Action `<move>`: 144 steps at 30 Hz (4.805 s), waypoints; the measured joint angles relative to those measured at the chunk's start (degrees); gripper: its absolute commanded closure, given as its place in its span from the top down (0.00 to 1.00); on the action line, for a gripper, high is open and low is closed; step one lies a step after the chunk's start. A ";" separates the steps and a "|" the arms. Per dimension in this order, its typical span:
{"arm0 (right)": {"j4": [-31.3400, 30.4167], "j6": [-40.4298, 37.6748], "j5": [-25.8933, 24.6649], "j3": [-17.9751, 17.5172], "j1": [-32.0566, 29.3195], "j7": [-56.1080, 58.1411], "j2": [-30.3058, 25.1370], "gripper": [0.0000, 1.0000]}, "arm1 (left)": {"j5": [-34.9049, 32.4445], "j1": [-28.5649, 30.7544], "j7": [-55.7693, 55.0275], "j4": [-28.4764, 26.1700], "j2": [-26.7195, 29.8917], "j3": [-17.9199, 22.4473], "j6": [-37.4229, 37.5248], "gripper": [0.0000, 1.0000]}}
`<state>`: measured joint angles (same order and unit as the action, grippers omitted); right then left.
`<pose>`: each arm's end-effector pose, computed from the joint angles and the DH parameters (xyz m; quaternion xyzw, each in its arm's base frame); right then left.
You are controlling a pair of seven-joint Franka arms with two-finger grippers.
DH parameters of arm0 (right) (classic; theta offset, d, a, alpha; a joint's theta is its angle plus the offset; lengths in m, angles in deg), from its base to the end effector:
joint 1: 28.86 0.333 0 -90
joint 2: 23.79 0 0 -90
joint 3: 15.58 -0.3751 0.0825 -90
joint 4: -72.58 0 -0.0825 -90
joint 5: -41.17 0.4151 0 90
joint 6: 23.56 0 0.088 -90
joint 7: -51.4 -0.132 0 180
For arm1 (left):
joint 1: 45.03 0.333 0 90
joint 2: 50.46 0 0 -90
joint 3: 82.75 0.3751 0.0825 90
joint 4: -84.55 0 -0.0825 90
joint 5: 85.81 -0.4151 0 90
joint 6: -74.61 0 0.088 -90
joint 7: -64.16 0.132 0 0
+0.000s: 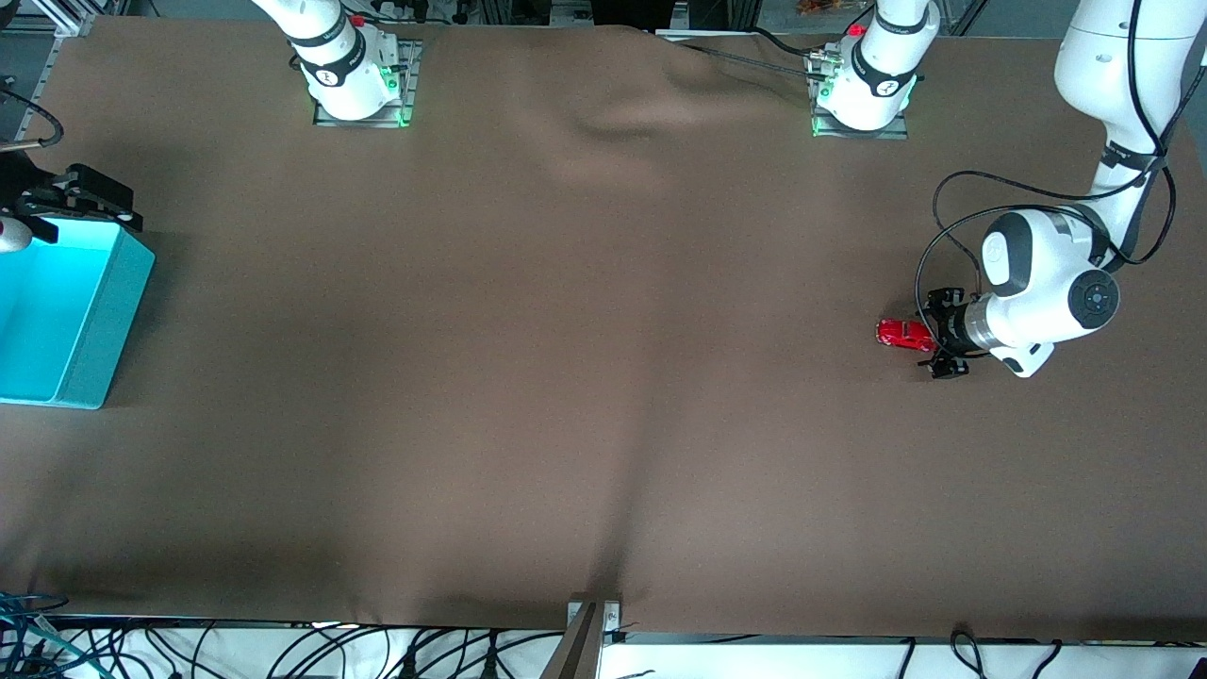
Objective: Wind red beetle toy and store in blue box
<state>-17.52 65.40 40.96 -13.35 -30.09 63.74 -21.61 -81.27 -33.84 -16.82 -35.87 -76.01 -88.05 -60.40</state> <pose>0.5939 -0.0359 0.6338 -0.9966 -0.0774 0.0290 0.0014 0.5957 0.0588 0.1929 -0.6989 -0.7074 0.1030 0.0218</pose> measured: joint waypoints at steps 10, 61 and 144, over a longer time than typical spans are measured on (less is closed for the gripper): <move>0.00 -0.06 -0.06 -0.06 0.22 0.00 0.03 1.00 | 0.00 -0.24 -0.09 -0.06 -1.11 -0.04 -0.10 0.68; 0.00 -0.13 -0.21 -0.34 0.94 0.00 0.22 1.00 | -0.02 -10.33 -21.08 6.60 -4.98 -7.79 -1.64 0.00; 0.00 -0.18 -0.27 -0.34 1.28 0.00 0.33 1.00 | -4.71 0.93 -7.66 6.61 -5.99 -7.24 -0.56 0.00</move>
<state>-17.52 65.22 40.69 -13.69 -28.81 63.74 -21.28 -85.97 -32.91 -24.48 -29.26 -82.01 -95.28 -60.96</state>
